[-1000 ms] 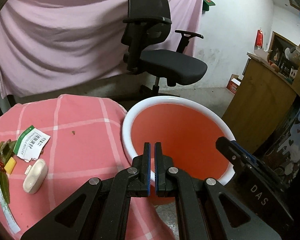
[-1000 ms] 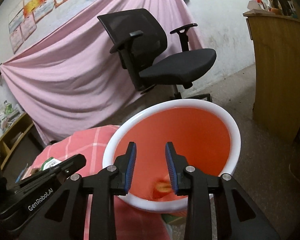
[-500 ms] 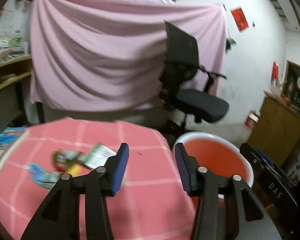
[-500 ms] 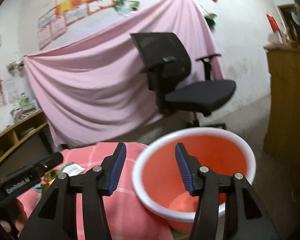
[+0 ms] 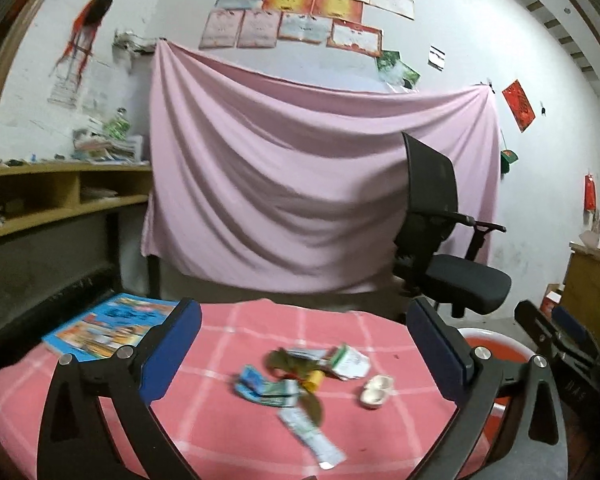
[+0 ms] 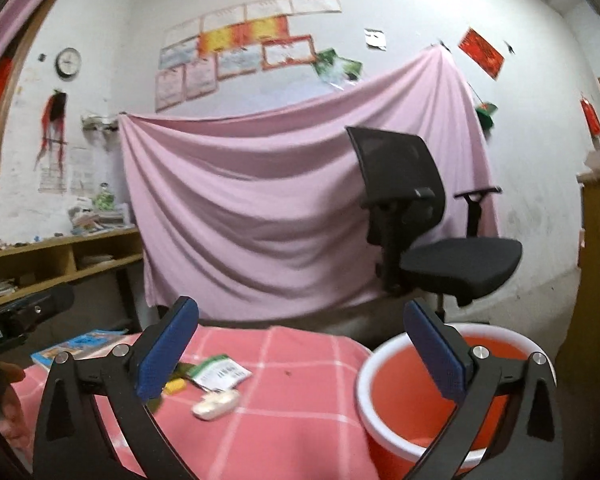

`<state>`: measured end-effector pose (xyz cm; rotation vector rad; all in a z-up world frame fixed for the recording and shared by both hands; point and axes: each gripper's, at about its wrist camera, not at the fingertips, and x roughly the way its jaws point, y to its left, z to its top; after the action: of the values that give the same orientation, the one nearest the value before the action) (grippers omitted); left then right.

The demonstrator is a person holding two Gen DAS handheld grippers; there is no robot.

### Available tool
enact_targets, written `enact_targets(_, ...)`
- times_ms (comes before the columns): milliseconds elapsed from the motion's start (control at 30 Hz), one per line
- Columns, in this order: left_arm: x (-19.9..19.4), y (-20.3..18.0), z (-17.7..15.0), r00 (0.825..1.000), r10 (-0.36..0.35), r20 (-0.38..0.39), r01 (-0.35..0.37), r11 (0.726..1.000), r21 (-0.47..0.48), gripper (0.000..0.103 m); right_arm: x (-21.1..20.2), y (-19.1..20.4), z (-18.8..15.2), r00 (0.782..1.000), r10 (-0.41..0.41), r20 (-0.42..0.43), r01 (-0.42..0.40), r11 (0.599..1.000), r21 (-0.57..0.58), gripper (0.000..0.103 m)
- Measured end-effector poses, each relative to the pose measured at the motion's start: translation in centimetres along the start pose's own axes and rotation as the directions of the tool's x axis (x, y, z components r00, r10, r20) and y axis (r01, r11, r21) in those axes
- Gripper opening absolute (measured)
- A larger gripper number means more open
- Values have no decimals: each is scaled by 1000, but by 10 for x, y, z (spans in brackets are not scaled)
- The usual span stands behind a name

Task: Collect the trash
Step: 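Move both tools back over the remaining trash on the table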

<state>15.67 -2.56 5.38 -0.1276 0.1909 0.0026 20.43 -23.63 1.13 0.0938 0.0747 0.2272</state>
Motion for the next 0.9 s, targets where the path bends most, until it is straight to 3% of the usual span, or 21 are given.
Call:
enact_targets(233, -19, 28, -16, 997, 61, 37, -62, 997, 35, 100, -4, 31, 1, 996, 65, 54, -62, 996, -67, 103)
enact_targets(367, -20, 37, -26, 996, 78, 38, -80, 996, 47, 100, 0, 46, -7, 996, 81, 38, -77, 991, -109, 103)
enact_targets(533, -6, 47, -32, 993, 113, 26, -115, 989, 87, 100, 15, 58, -16, 998, 65, -26, -68, 986, -150, 103)
enact_targets(667, 10, 59, -33, 992, 124, -27, -123, 991, 46, 100, 27, 60, -21, 995, 59, -81, -70, 986, -148, 103)
enact_targets(900, 44, 65, -35, 976, 141, -167, -137, 990, 37, 100, 71, 52, -34, 957, 34, -286, -63, 994, -94, 98)
